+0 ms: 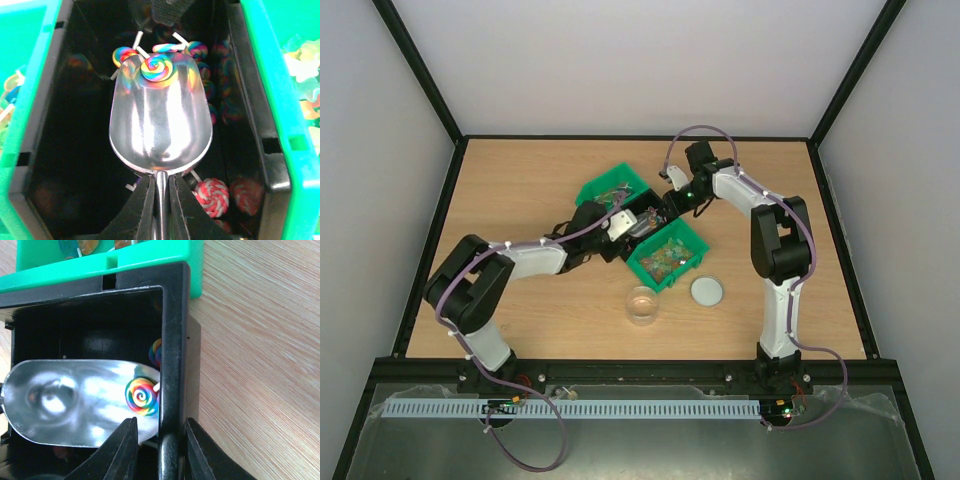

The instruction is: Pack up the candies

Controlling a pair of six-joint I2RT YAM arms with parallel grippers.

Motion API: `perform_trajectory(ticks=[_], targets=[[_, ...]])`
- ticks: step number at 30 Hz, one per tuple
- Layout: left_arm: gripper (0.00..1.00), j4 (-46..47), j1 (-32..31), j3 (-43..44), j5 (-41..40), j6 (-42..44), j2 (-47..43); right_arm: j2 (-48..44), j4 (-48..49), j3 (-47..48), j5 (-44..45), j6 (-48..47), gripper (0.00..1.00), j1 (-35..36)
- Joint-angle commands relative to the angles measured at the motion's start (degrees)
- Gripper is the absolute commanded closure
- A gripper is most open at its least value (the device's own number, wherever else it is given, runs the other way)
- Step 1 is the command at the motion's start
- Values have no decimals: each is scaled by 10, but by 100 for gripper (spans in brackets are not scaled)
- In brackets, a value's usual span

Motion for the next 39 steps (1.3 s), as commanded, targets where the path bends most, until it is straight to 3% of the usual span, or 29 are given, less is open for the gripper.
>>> perform_trajectory(ticks=[1,13,20,30,39], targets=[[98,56,13,-24,31,-9,-15,-17,-24,16,-16,-6,72,-6],[98,20,40,-13,107,-12,-50,-32,-43,43,-27,-1,58,-20],[98,-118,40,47,70,33,-66,-35,-55,51,-31,2,47,-29],[98,-342,40,144,-16,119,-41,-26,-73,51,-41,-1,52,-31],[98,-507,9,296,-75,134,71,0,-80,50,-63,0,62,-27]])
